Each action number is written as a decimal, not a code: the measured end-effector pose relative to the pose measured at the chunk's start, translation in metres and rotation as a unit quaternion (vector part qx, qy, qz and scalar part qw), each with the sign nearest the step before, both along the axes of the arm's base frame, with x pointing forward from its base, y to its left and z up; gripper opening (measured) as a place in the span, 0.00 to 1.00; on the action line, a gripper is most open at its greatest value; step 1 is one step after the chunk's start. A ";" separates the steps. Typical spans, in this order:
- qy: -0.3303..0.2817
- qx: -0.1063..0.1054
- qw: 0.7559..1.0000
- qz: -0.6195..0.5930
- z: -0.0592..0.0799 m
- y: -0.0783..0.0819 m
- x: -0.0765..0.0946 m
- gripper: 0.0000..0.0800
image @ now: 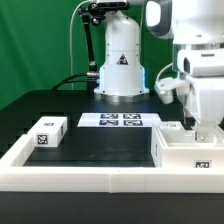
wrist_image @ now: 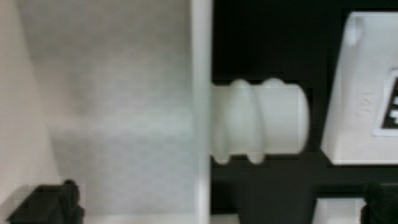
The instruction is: Assemble cabinet
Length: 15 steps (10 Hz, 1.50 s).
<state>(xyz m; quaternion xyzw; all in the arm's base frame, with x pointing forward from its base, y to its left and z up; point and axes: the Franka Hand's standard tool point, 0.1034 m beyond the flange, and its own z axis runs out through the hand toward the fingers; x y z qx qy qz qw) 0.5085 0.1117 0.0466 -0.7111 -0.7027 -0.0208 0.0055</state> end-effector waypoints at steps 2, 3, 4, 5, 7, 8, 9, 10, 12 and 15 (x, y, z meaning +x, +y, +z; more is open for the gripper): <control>-0.010 -0.003 1.000 -0.008 0.019 0.001 -0.002 1.00; -0.014 -0.004 1.000 -0.019 0.029 0.002 -0.010 1.00; -0.008 -0.004 1.000 -0.021 0.022 0.000 -0.010 1.00; -0.009 -0.004 1.000 -0.021 0.022 0.000 -0.010 1.00; -0.006 -0.004 1.000 -0.022 0.020 0.000 -0.013 1.00; -0.002 0.000 0.999 -0.043 0.014 0.010 -0.031 1.00; 0.005 0.000 0.999 -0.051 0.014 0.020 -0.047 1.00; 0.007 0.004 0.998 -0.063 0.012 0.030 -0.056 1.00; 0.010 0.006 0.998 -0.061 0.009 0.033 -0.064 1.00; 0.005 0.015 0.998 -0.060 -0.001 0.037 -0.068 1.00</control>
Offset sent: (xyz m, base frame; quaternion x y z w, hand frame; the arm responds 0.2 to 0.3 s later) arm 0.0000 0.0000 0.0000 0.0000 0.0000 0.0000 1.0000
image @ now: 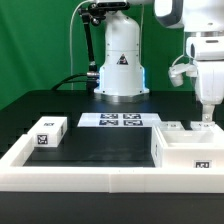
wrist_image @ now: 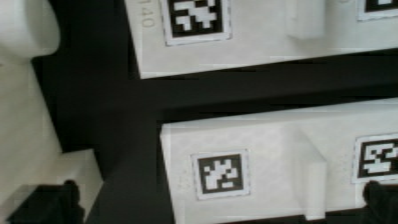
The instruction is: Assemble cabinet
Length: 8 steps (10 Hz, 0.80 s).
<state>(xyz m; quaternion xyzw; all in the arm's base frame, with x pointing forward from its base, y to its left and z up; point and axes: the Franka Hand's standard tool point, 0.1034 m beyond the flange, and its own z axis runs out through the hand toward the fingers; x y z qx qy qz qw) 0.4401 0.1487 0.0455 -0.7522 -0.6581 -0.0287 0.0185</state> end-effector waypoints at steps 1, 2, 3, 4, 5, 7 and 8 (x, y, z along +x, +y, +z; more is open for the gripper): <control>-0.003 0.009 1.000 0.008 -0.010 0.009 -0.008 1.00; 0.000 0.012 1.000 0.010 -0.016 0.013 -0.012 1.00; 0.003 0.013 1.000 0.007 -0.019 0.014 -0.015 1.00; 0.003 0.015 1.000 0.007 -0.021 0.016 -0.016 1.00; 0.006 0.016 1.000 0.006 -0.026 0.016 -0.018 1.00; 0.011 0.017 1.000 0.004 -0.031 0.015 -0.021 1.00; 0.011 0.017 1.000 0.004 -0.032 0.015 -0.021 1.00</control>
Offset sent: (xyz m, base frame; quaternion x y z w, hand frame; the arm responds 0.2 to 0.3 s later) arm -0.0053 0.0091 -0.0095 -0.0186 0.0022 0.0033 0.9998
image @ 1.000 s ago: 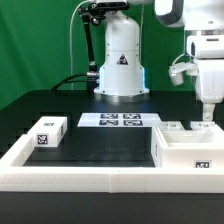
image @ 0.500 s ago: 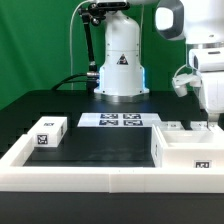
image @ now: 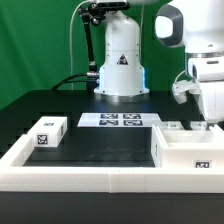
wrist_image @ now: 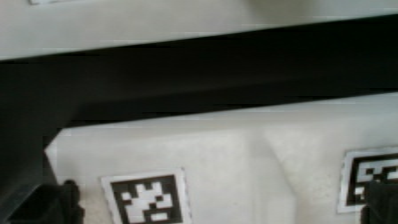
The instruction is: Assemble cabinet
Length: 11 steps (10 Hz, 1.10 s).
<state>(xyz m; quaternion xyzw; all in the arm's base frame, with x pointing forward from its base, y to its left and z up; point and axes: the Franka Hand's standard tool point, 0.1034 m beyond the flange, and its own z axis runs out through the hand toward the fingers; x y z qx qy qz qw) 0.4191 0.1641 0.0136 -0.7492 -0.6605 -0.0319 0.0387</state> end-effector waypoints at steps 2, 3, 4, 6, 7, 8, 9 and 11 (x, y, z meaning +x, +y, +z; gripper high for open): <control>0.002 0.000 1.000 -0.001 -0.001 0.000 -0.001 0.83; 0.003 0.000 1.000 -0.001 -0.002 -0.001 -0.002 0.66; 0.004 0.000 1.000 -0.001 -0.004 -0.001 -0.002 0.47; 0.005 0.000 1.000 -0.001 -0.004 -0.001 -0.003 0.24; 0.004 0.001 1.000 -0.002 -0.004 -0.001 -0.002 0.09; 0.003 0.001 1.000 -0.002 -0.004 -0.001 -0.002 0.09; 0.002 0.001 1.000 -0.002 -0.004 -0.001 -0.002 0.09; 0.001 0.002 1.000 -0.004 -0.004 -0.002 -0.001 0.09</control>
Offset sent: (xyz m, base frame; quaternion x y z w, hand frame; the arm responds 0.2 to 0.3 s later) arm -0.0005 0.0005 -0.0032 -0.0017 0.0022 0.0032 1.0000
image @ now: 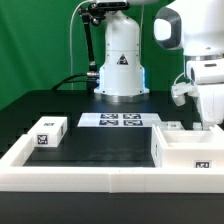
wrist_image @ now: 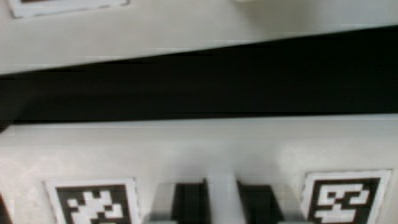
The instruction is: Assemble cabinet
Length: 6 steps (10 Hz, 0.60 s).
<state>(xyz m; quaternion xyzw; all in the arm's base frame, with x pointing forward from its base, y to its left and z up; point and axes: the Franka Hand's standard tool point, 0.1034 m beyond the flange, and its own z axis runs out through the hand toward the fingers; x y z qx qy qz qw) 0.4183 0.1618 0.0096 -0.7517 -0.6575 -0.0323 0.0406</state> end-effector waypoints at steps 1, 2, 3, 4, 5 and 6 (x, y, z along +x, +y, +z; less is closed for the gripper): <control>0.000 0.000 1.000 0.000 0.000 0.000 0.000 0.09; 0.000 0.000 1.000 0.000 0.001 0.000 0.000 0.09; 0.000 -0.005 1.000 -0.001 0.007 -0.004 0.001 0.09; 0.001 -0.014 1.000 -0.002 0.020 -0.011 0.003 0.09; 0.000 -0.018 1.000 -0.005 0.026 -0.016 0.005 0.09; -0.001 -0.019 1.000 -0.008 0.028 -0.020 0.007 0.09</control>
Offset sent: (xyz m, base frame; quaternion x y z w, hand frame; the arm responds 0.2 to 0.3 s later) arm -0.0067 -0.0230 0.0433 0.0144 -0.0333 -0.0132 0.9993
